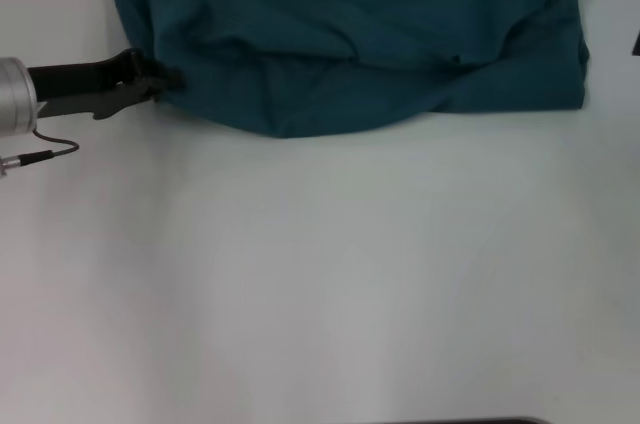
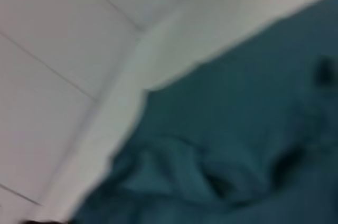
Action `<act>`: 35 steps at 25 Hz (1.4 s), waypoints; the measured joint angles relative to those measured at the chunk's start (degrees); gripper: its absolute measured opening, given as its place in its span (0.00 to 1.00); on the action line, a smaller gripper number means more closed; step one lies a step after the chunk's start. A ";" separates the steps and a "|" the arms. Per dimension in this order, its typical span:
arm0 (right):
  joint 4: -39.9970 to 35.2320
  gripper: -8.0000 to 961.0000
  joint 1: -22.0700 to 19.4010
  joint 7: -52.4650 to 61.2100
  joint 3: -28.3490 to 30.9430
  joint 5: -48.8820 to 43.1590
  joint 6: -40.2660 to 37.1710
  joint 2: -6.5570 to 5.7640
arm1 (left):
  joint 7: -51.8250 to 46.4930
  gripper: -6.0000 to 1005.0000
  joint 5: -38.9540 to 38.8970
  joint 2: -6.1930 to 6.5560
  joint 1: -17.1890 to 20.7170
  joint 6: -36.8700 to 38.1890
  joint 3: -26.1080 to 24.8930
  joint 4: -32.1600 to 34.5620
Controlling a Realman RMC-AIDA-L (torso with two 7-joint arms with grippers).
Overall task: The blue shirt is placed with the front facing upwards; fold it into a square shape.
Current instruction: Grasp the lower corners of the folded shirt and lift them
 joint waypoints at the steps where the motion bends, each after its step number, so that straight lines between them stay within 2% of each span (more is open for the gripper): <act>1: -0.86 0.81 0.54 1.28 0.00 -2.34 0.80 -0.45 | -0.67 0.03 0.02 0.28 -0.10 0.42 0.10 0.00; 5: -3.69 0.81 3.19 4.20 -0.02 -10.14 2.73 -1.68 | -2.53 0.03 0.10 1.12 -0.32 1.06 0.35 0.30; 11: -5.28 0.81 8.59 7.86 -0.27 -19.78 2.65 -2.14 | -2.84 0.02 0.16 1.39 -0.61 1.50 0.38 0.23; 12: -5.36 0.81 10.69 10.11 -0.33 -23.08 2.91 -2.14 | -2.87 0.02 0.17 1.42 -0.67 1.72 0.36 0.22; 14: -5.37 0.81 11.38 11.02 -0.35 -24.08 3.23 -2.09 | -3.02 0.03 0.21 1.53 -0.77 2.12 0.37 0.22; 18: -5.39 0.81 13.07 13.23 -2.73 -25.51 5.89 -1.63 | -3.89 0.03 0.25 1.85 -0.80 2.84 0.27 0.02; 24: -5.29 0.81 13.36 14.66 -6.99 -25.91 8.76 -0.68 | -4.22 0.03 0.25 2.19 -0.63 4.12 -0.04 -0.39; 35: -4.69 0.81 14.02 14.71 -7.71 -27.25 13.74 2.16 | -4.33 0.03 0.24 2.30 -0.78 4.45 -0.18 -0.45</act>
